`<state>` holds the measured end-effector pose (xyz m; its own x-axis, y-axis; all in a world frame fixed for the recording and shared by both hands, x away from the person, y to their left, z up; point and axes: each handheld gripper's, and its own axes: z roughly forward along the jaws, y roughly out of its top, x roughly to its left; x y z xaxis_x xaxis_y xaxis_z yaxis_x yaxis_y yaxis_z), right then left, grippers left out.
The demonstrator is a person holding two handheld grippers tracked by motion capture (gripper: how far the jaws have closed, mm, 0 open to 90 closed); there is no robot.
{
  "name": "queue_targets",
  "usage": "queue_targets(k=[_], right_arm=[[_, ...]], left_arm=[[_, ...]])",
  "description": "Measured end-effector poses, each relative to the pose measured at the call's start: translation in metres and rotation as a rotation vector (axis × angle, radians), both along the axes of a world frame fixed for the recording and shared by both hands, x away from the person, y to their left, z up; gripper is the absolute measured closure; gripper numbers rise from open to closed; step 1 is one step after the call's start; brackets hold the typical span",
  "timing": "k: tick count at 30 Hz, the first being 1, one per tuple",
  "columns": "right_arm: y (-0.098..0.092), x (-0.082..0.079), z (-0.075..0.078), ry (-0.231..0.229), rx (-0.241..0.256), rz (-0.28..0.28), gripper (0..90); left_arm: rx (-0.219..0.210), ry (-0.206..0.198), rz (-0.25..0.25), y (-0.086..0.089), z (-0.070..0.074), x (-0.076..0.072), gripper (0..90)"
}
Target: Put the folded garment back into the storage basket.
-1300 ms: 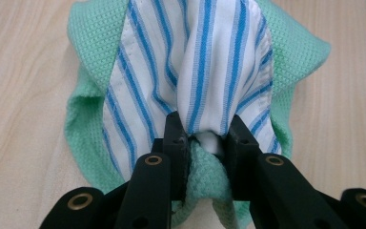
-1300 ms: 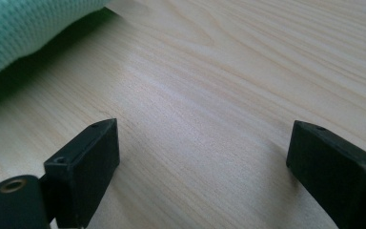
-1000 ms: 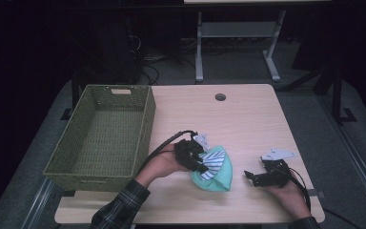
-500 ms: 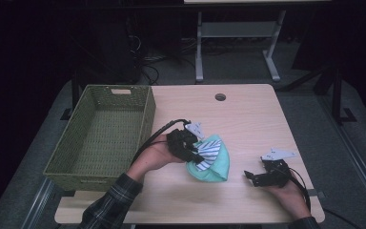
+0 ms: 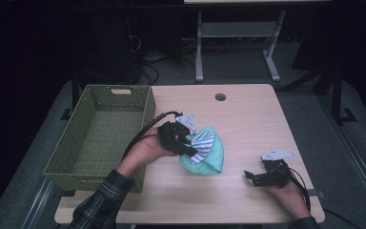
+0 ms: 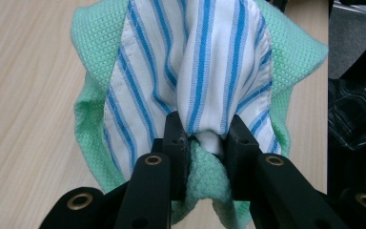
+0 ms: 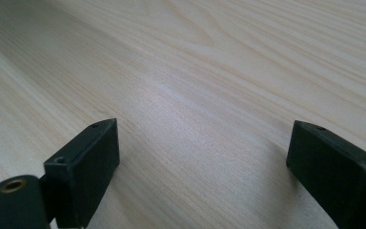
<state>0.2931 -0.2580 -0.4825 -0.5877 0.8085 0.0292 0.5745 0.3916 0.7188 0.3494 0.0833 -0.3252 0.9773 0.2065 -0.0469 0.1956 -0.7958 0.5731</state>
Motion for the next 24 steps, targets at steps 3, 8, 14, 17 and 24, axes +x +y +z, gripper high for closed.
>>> queue_targets(k=[3,8,14,17,24], right_arm=[[0.0,0.0,0.0,0.0,0.0,0.0,10.0],[0.0,0.0,0.0,0.0,0.0,0.0,10.0],[0.0,0.0,0.0,0.0,0.0,0.0,10.1],[0.0,0.0,0.0,0.0,0.0,0.0,10.1],[0.0,0.0,0.0,-0.002,0.0,0.0,10.1]], left_arm=[[0.001,-0.007,0.022,0.006,0.005,0.001,73.9],[-0.002,-0.023,0.054,0.017,0.014,0.003,74.0],[-0.005,-0.042,0.093,0.034,0.023,0.006,74.0],[-0.005,-0.054,0.116,0.043,0.025,0.008,74.0],[-0.014,-0.07,0.18,0.065,0.033,0.011,74.0]])
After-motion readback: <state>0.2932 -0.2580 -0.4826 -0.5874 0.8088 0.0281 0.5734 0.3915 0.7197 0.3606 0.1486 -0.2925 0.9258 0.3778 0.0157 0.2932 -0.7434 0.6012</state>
